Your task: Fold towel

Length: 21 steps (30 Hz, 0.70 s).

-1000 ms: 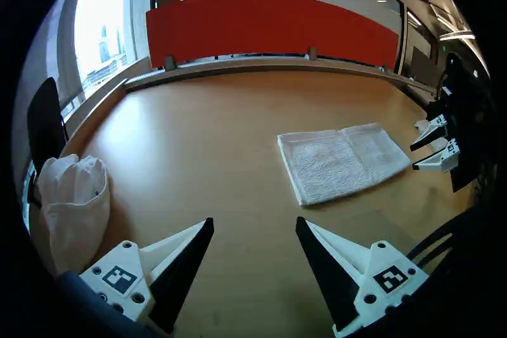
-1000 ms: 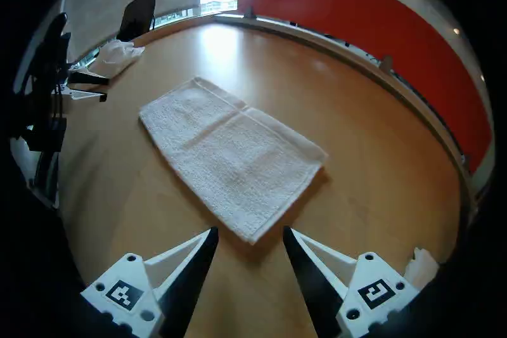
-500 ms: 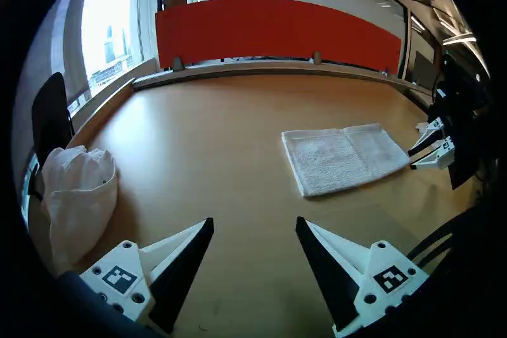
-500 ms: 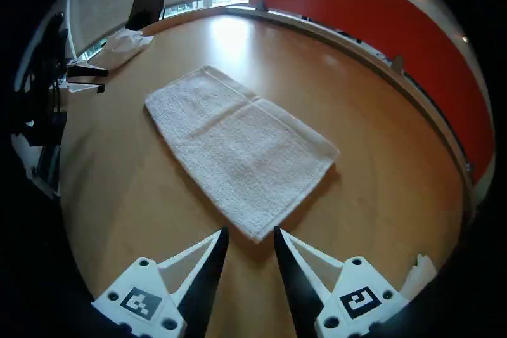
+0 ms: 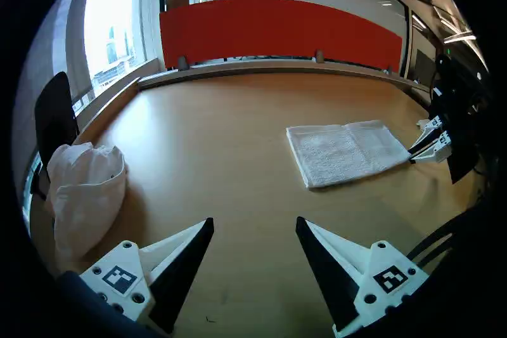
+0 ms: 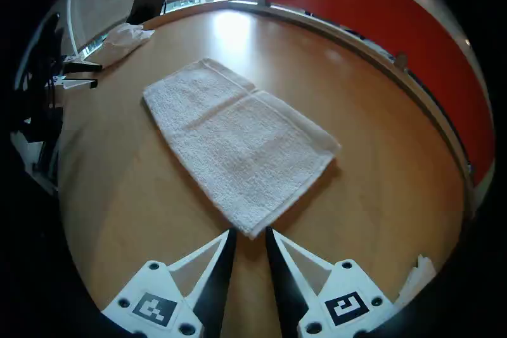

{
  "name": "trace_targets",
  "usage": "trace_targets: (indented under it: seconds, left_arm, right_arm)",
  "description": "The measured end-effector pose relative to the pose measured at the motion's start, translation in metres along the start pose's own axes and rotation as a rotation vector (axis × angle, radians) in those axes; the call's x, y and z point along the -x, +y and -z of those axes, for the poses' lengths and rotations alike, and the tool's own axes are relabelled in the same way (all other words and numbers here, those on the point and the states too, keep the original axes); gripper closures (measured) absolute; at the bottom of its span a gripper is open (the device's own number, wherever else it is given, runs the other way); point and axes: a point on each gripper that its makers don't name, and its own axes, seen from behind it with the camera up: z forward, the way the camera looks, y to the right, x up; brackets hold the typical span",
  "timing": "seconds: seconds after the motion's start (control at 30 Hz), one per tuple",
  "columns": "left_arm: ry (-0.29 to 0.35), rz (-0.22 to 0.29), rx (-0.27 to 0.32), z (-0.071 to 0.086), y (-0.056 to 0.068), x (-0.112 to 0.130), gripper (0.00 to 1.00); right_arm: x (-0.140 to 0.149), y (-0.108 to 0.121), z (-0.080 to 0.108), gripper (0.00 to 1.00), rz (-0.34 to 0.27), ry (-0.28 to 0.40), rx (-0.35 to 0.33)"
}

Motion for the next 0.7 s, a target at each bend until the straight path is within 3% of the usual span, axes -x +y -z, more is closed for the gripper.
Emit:
trace_targets:
  seconds: [0.27, 0.6, 0.7]
  left_arm:
    - [0.003, 0.003, 0.001, 0.0015, -0.0001, -0.0007, 0.04]
    - [0.001, -0.004, 0.002, 0.0029, 0.0009, -0.0002, 0.04]
    - [0.001, -0.004, 0.002, 0.0031, 0.0009, 0.0001, 0.04]
  right_arm:
    - [0.0013, -0.0004, -0.0015, 0.65, 0.004, -0.007, -0.004]
    - [0.0011, -0.0004, -0.0027, 0.95, -0.01, -0.011, -0.01]
    - [-0.0011, -0.0001, -0.0016, 0.97, -0.014, -0.002, -0.007]
